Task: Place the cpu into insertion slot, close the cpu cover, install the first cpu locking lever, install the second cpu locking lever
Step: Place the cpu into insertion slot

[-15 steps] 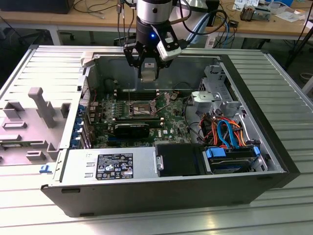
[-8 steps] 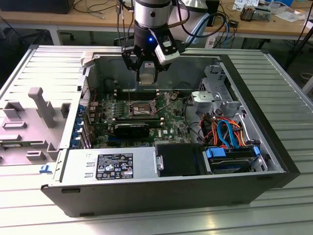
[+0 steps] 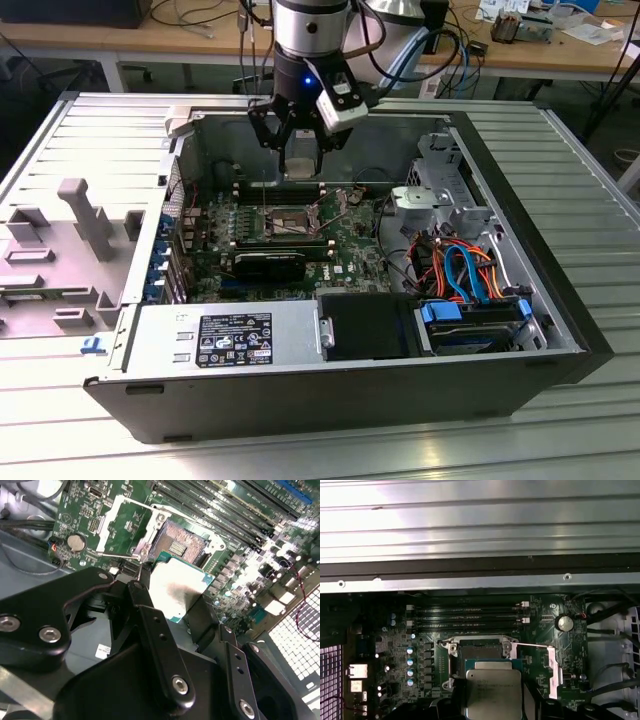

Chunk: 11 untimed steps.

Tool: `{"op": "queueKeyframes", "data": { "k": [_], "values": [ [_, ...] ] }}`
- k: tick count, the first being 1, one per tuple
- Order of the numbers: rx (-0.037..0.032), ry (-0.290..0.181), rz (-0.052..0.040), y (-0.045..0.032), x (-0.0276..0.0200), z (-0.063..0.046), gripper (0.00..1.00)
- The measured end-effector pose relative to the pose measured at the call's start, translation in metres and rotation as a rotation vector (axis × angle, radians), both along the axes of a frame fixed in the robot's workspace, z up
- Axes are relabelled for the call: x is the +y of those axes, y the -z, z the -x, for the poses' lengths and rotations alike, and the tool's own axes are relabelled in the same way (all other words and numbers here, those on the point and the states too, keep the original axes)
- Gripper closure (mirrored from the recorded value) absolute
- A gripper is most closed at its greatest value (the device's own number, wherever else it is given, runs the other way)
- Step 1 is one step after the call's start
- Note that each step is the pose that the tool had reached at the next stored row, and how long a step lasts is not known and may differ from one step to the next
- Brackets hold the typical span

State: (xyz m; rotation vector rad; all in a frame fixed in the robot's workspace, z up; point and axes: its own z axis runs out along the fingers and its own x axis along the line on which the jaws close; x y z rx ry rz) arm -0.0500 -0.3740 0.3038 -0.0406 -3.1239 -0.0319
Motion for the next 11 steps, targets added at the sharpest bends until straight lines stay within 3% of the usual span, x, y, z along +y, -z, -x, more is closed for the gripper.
{"op": "queueKeyframes", "data": {
  "k": [11],
  "values": [
    [0.0000,0.000,0.0002,0.0080,-0.0011,0.0045,0.46]
  ]
}}
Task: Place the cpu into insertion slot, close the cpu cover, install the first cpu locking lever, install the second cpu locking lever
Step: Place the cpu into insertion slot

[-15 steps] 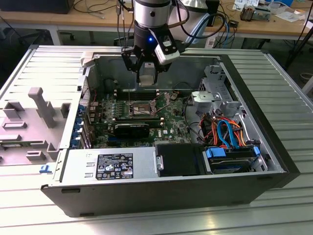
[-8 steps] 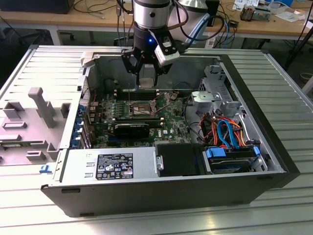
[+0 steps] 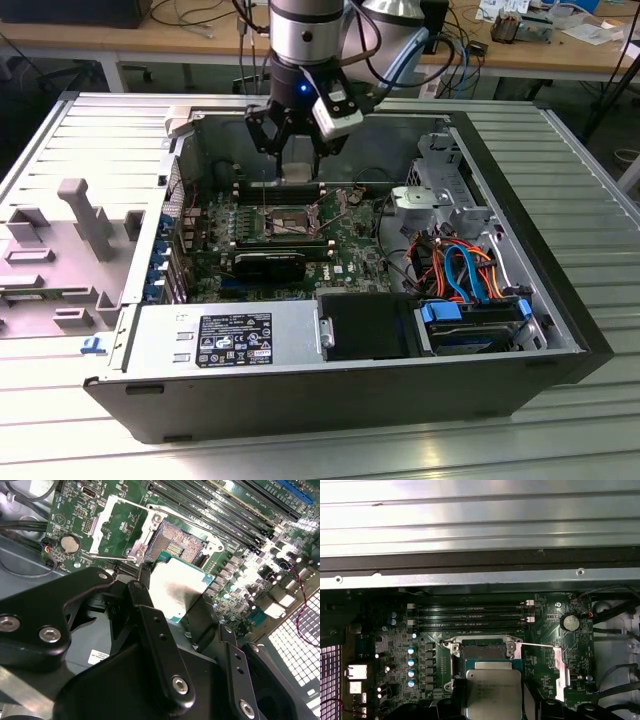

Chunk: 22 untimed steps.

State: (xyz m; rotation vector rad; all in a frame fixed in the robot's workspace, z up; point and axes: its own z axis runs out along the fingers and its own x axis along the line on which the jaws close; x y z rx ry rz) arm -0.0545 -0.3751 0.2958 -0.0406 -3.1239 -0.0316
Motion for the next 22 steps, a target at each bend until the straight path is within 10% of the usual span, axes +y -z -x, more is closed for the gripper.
{"op": "queueKeyframes", "data": {
  "k": [22],
  "values": [
    [0.0000,0.021,0.0001,0.0077,0.0000,0.0026,0.46]
  ]
}}
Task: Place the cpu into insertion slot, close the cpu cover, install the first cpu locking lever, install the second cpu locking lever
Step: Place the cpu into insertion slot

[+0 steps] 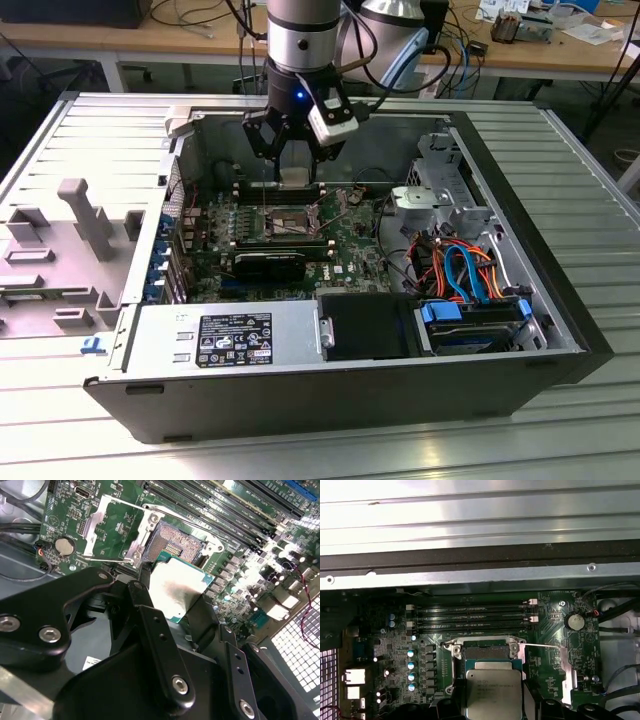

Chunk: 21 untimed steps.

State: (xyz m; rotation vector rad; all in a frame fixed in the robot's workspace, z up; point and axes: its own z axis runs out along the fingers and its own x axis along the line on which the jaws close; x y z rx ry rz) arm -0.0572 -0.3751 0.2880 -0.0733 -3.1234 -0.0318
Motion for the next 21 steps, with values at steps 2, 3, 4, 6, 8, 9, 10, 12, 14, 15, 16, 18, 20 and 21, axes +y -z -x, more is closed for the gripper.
{"op": "queueKeyframes", "data": {
  "k": [2,3,4,6,8,9,10,12,14,15,16,18,20,21],
  "values": [
    [0.0000,0.007,0.0000,0.0001,0.0000,0.0000,0.46],
    [-0.0001,0.011,0.0000,0.0002,0.0000,0.0000,0.46],
    [0.0000,0.014,0.0000,0.0002,0.0000,0.0000,0.46],
    [0.0000,0.018,0.0000,0.0003,0.0000,0.0000,0.46],
    [0.0000,0.022,0.0000,0.0004,0.0000,0.0000,0.46],
    [0.0000,0.023,0.0000,0.0004,0.0000,0.0000,0.46],
    [-0.0001,0.025,0.0000,0.0005,0.0000,0.0000,0.46],
    [0.0000,0.028,0.0001,0.0007,0.0000,0.0000,0.46],
    [0.0000,0.031,0.0001,0.0008,0.0000,0.0000,0.46],
    [0.0000,0.032,0.0001,0.0009,0.0000,0.0000,0.46],
    [0.0000,0.034,0.0001,0.0010,0.0000,0.0000,0.46],
    [-0.0001,0.036,0.0000,0.0012,0.0000,0.0000,0.46],
    [0.0000,0.039,0.0000,0.0014,0.0000,0.0000,0.46],
    [0.0000,0.039,0.0001,0.0014,0.0000,0.0000,0.46]
  ]
}}
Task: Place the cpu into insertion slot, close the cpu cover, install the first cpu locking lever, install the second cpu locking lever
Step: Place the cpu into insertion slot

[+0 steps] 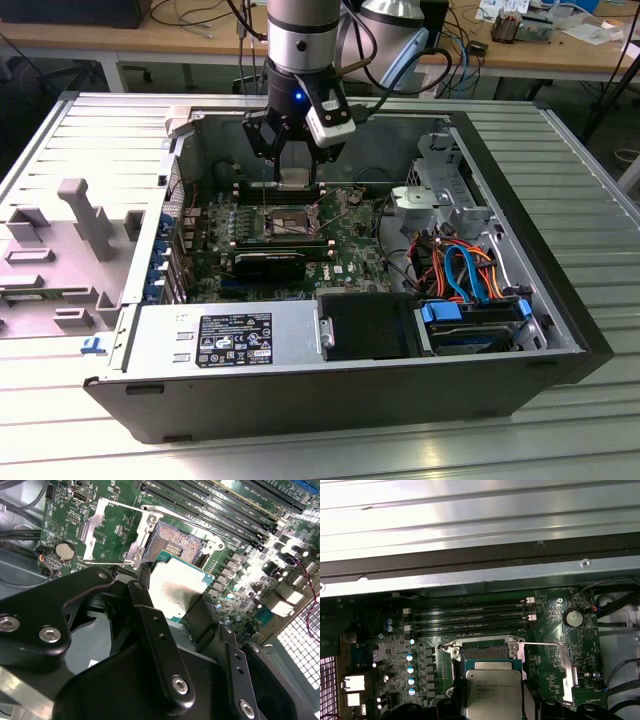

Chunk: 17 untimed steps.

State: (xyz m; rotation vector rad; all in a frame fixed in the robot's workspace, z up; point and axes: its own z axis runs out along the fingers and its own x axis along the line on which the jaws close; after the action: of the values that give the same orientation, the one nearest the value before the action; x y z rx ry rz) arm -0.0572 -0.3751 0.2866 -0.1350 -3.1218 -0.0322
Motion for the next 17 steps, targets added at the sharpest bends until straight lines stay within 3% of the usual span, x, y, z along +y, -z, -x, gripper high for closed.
{"op": "queueKeyframes", "data": {
  "k": [17],
  "values": [
    [0.0000,0.016,0.0000,0.0012,0.0000,0.0000,0.46]
  ]
}}
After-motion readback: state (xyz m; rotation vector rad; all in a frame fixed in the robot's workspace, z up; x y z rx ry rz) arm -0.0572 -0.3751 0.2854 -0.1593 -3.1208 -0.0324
